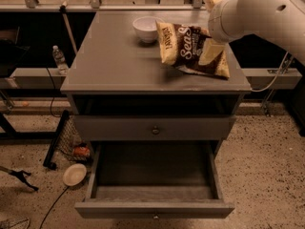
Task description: Pick brown chip bag from middle drawer and place on counter
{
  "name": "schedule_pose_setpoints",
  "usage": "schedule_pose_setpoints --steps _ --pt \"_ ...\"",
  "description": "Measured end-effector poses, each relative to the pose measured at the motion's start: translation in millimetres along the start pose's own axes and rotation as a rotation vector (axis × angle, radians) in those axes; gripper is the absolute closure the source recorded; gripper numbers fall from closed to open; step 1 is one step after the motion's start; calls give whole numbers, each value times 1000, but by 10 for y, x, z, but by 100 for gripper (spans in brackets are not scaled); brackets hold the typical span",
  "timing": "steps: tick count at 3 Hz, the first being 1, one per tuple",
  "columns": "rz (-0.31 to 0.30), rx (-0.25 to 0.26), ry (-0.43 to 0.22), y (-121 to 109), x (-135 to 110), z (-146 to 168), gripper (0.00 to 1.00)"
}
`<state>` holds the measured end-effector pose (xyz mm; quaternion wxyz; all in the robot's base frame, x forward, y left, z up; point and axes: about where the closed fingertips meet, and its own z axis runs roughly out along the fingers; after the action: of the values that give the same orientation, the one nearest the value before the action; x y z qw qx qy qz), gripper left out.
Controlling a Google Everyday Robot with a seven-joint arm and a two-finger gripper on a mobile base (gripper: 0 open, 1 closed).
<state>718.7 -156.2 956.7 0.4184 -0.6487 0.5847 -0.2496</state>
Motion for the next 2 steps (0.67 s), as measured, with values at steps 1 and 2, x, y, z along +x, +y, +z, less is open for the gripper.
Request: schedule_pose_setpoints --steps 1,2 --pt "0 0 0 0 0 0 0" --pt "22 6 24 -11 133 -43 0"
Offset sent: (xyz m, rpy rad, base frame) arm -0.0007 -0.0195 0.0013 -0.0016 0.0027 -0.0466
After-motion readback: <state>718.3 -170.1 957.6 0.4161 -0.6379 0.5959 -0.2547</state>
